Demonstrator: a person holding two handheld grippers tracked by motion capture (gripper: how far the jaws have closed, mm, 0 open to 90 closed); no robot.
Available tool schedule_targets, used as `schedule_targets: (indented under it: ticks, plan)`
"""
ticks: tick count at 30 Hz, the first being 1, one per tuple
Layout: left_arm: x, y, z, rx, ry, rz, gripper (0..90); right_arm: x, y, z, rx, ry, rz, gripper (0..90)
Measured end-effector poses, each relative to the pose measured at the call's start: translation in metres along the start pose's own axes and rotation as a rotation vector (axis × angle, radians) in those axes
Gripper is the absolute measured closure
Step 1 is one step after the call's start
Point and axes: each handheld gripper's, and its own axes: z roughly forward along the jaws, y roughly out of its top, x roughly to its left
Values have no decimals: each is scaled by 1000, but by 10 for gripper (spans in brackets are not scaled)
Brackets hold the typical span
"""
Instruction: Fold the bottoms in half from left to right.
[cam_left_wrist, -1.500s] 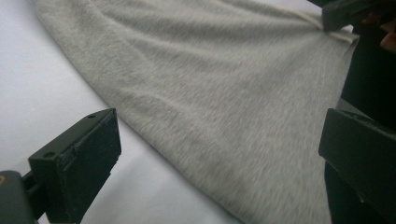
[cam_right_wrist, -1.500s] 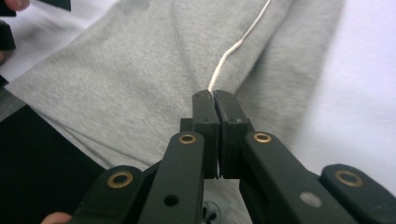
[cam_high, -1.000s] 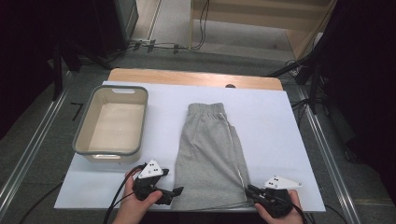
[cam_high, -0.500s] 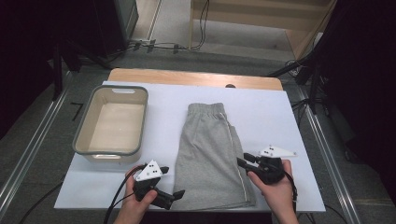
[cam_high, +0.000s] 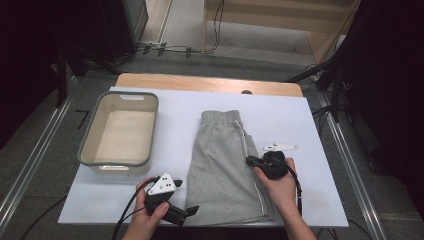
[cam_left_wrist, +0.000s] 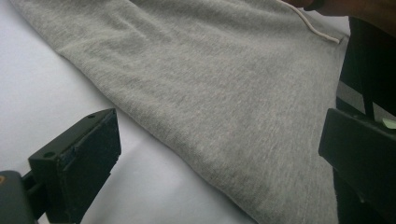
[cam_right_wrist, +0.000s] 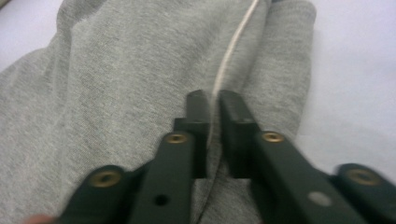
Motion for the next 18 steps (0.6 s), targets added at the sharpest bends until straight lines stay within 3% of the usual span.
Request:
schedule_targets:
  ticks: [12,18]
  plan:
    - [0,0,1,1,-2,2,0,-11,11,-31,-64,-28,0,844]
    - [0,0,1,8,-3,-5,0,-23,6,-26,-36,-87,12,847]
